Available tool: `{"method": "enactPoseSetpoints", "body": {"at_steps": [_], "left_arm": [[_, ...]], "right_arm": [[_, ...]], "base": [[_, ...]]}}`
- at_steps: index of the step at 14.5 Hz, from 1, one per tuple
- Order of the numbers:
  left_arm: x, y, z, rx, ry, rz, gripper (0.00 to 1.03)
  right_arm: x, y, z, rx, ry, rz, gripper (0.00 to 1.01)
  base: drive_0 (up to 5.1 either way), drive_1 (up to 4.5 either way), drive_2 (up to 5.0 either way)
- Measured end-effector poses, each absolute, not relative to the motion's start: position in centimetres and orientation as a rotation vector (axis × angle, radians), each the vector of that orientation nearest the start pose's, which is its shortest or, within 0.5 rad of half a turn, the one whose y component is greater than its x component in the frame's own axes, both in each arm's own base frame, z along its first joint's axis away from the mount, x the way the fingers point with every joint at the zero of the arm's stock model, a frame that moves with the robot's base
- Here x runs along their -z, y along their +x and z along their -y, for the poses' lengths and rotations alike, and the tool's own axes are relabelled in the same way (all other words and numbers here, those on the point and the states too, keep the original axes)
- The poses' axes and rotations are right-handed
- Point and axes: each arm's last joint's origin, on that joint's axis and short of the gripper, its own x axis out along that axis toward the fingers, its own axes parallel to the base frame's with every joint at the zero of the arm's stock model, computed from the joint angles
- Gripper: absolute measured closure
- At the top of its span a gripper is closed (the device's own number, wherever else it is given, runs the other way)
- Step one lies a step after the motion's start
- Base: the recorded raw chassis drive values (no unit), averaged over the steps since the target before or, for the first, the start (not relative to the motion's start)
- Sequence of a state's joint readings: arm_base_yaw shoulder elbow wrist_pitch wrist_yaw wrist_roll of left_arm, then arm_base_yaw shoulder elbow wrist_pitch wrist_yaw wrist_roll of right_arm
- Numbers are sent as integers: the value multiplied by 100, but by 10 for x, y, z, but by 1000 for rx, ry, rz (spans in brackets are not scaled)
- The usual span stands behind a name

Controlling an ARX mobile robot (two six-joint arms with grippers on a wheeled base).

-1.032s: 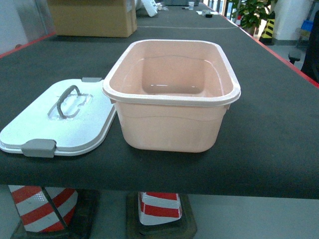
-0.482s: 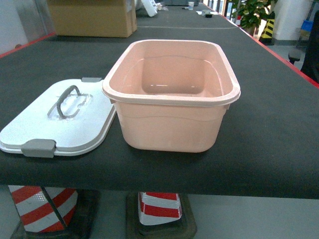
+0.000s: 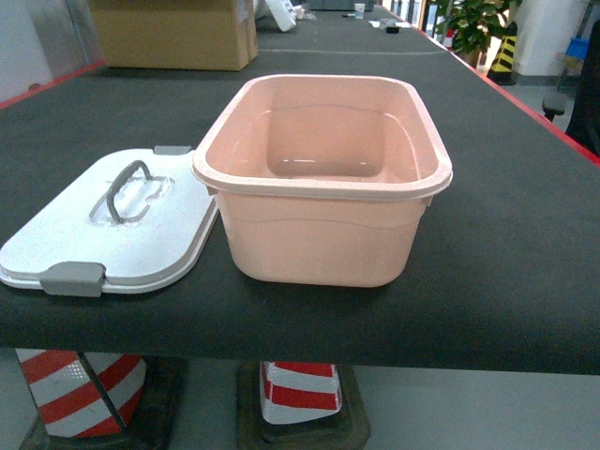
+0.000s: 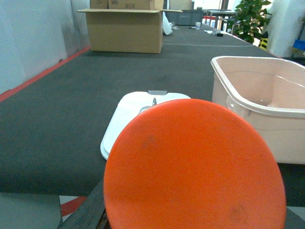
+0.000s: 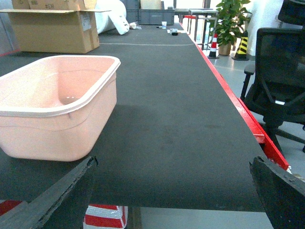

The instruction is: Pick capacitor and pack into box

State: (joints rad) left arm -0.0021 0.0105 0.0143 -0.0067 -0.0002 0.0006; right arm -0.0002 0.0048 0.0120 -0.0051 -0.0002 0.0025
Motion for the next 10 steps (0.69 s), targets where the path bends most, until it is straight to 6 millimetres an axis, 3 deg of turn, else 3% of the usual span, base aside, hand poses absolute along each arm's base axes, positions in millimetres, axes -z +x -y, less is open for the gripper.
{"method": "enactPoseSetpoints", "body": {"at_steps": [8, 9, 10], "left_arm": [[-167, 97, 0, 2, 1, -3, 59], [-168, 98, 0, -14, 5, 4, 59], [-174, 98, 5, -157, 12, 62, 59]], "right_arm": [[-167, 97, 0, 0, 2, 2, 3], [-167, 97, 0, 0, 3, 2, 3], [-167, 97, 0, 0, 2, 1, 3]], "base": [[0, 0, 0], [0, 0, 0], [0, 0, 0]]}}
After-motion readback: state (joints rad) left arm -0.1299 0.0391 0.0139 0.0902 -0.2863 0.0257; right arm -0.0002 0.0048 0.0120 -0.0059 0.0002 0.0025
